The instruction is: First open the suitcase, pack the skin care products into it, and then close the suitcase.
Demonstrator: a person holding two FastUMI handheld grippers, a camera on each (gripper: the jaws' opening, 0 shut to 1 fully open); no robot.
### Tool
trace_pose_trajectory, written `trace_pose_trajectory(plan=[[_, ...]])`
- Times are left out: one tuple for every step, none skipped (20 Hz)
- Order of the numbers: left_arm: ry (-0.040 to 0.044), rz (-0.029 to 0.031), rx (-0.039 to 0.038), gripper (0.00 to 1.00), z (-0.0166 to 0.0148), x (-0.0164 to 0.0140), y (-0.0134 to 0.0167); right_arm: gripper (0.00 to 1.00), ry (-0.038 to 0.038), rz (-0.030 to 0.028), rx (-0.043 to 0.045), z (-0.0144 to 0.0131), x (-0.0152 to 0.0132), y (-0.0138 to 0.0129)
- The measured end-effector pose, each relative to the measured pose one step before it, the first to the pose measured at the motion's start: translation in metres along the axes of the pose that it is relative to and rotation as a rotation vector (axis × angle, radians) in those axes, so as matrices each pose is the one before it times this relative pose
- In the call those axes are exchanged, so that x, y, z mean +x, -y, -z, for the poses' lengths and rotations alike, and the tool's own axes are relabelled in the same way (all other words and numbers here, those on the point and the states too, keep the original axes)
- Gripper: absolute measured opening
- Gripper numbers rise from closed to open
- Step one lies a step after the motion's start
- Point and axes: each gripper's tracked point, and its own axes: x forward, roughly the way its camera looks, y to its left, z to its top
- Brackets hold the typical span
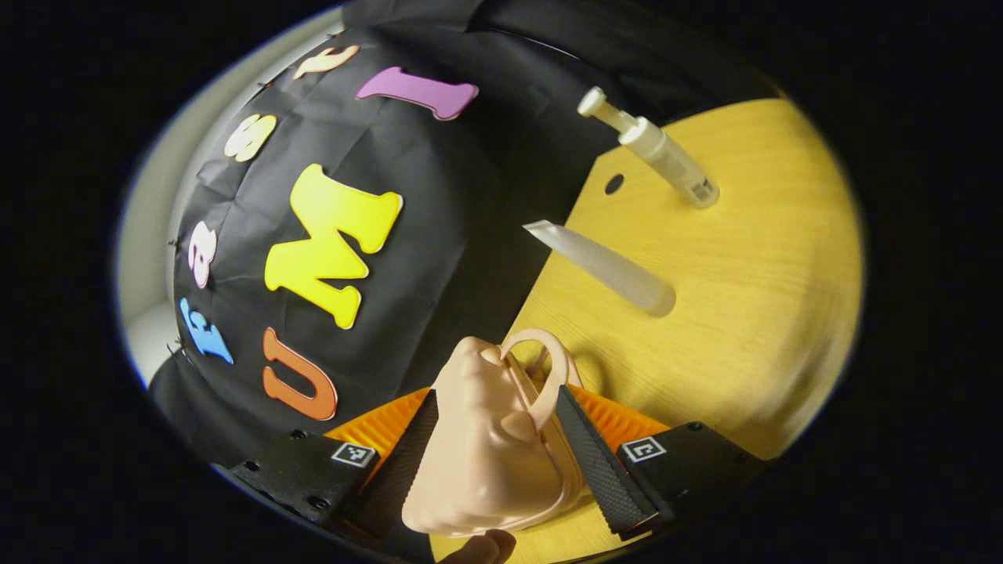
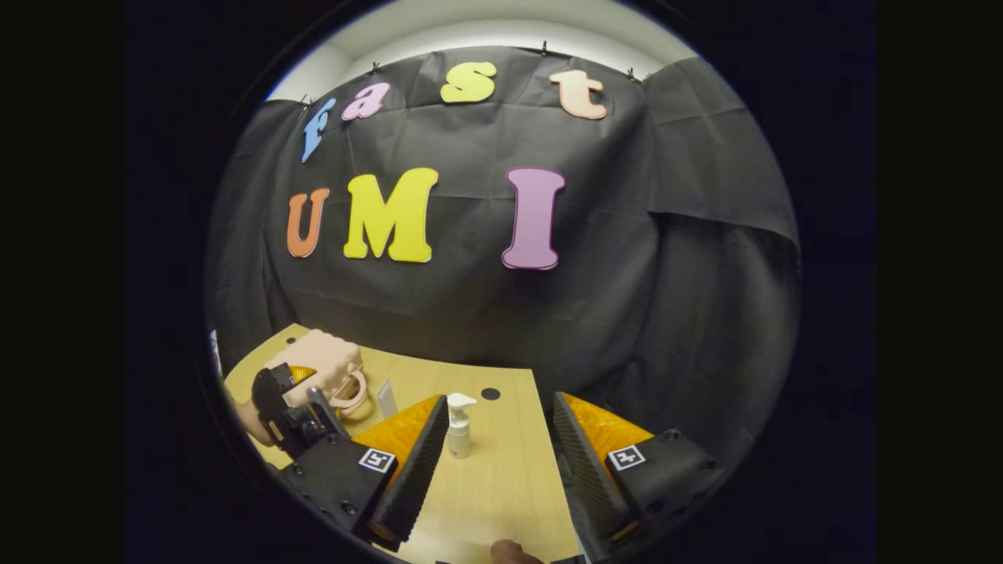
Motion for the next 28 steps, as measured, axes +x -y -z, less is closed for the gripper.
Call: trace_pose_trajectory(plan=[[-0.02672,-0.00234,0.03536,0.98,0.00496,0.01107,0.00062,0.8,-0.00922,-0.00393,-0.00712,0.00442,0.00344,0.00332],[-0.02605,-0.00482,0.03864,0.98,0.00313,0.0062,0.00063,0.8,-0.00965,-0.00667,-0.00768,0.00476,0.00398,0.00179],[-0.00476,-0.0114,0.04282,0.98,-0.00126,0.00357,-0.00045,0.8,-0.00821,-0.01229,-0.00364,0.00359,0.00303,0.0013],[-0.0052,-0.01735,0.04879,0.97,-0.00129,0.0027,-0.00105,0.8,-0.0083,-0.01401,-0.00235,0.00447,0.00214,0.00026],[-0.00125,-0.01449,0.04338,0.96,-0.00318,0.00385,-0.00218,0.8,-0.01038,-0.01161,-0.00296,0.00408,0.003,0.00153],[-0.00357,-0.01179,0.03119,0.95,0.00062,0.00688,-0.00403,0.8,-0.01042,-0.01294,-0.00034,0.00454,0.00324,0.00061],[-0.00139,-0.00137,0.02335,0.94,-0.0022,0.00512,0.00099,0.8,-0.00885,-0.01426,0.00211,0.00306,0.00272,-0.00051],[-0.00454,-0.00534,0.02262,0.9,-0.00276,0.00405,0.00166,0.8,-0.00413,-0.0135,0.0015,0.003,0.00235,0.00034],[-0.00883,0.00321,0.02508,0.86,-0.00079,0.00071,0.00212,0.8,0.00005,-0.00771,-0.00408,0.00122,0.00194,0.00043],[-0.01095,-0.00141,0.0211,0.81,0.00157,0.00359,0.00052,0.8,0.00211,-0.00378,-0.0092,0.00131,0.00161,0.0004],[-0.00526,0.01064,0.00595,0.78,-0.00002,-0.00216,0.00238,0.8,0.0017,-0.00591,-0.01246,0.00079,0.00098,-0.00112],[-0.0038,0.00382,-0.00077,0.69,-0.00006,0.00132,0.00134,0.8,-0.00322,-0.00125,-0.01072,0.00361,-0.00041,-0.00096],[-0.00069,0.00551,0.00059,0.62,-0.00073,-0.00192,0.00126,0.8,-0.005,-0.00118,-0.00447,0.00187,-0.00097,-0.00232],[-0.00767,0.01322,0.00529,0.55,-0.00005,0.00273,0.00288,0.8,-0.00527,-0.0061,-0.00082,0.00245,-0.00122,-0.00501],[-0.00496,0.00835,0.01554,0.49,-0.00024,0.00055,0.00119,0.8,-0.00468,-0.00259,-0.00432,0.00099,-0.00152,-0.00565],[-0.00763,0.02552,0.01668,0.42,0.00152,0.00164,0.00463,0.8,-0.0028,0.00572,-0.00714,0.00236,-0.00047,-0.00356],[0.00274,0.01191,0.00535,0.36,0.0003,0.00117,0.00264,0.8,0.00192,0.00484,-0.00483,-0.00126,-0.00197,-0.00522],[-0.00344,0.02048,-0.01102,0.26,0.00098,0.00089,0.00356,0.8,0.00478,0.00678,-0.00197,-0.00104,-0.00198,-0.00429],[0.00428,0.01729,-0.02219,0.21,0.00191,-0.00085,0.00153,0.8,0.0043,0.01311,-0.00167,-0.00263,-0.00128,-0.00483],[0.00657,0.01258,-0.01824,0.13,-0.00271,-0.00175,-0.00048,0.8,-0.0022,0.02073,0.00086,-0.00004,-0.00071,-0.00316],[0.0043,0.00499,-0.01521,0.12,-0.00015,-0.00059,-0.00338,0.8,-0.00669,0.0179,0.00568,-0.00113,-0.00188,-0.00375],[0.00906,-0.00045,-0.00928,0.09,0.00144,-0.00035,-0.00597,0.8,0.00064,0.01471,0.00915,-0.00243,-0.00356,-0.00479],[0.00435,0.00114,-0.01278,0.08,0.00102,-0.00108,-0.00517,0.8,0.01163,0.01145,0.00446,-0.00618,-0.00375,-0.0054],[-0.00308,-0.00285,-0.02443,0.06,0.00497,-0.00107,-0.00601,0.8,0.01326,0.01003,-0.00505,-0.00617,-0.00313,-0.00549],[0.00919,0.00257,-0.02547,0.05,0.00226,-0.00482,-0.00511,0.8,0.00768,0.0183,-0.00735,-0.00478,-0.00101,-0.00243],[0.0167,0.00416,-0.02446,0.03,-0.00173,-0.00209,-0.00521,0.8,0.00327,0.01898,0.00459,-0.0023,-0.00088,-0.00058],[0.01151,-0.00168,-0.0198,0.03,0.00043,-0.00147,-0.00792,0.8,0.00671,0.0125,0.01578,-0.00465,-0.00168,-0.0024],[0.0115,-0.00457,-0.01848,0.03,0.00089,-0.0012,-0.00829,0.8,0.00903,0.00981,0.01268,-0.00524,-0.0019,-0.0046]])
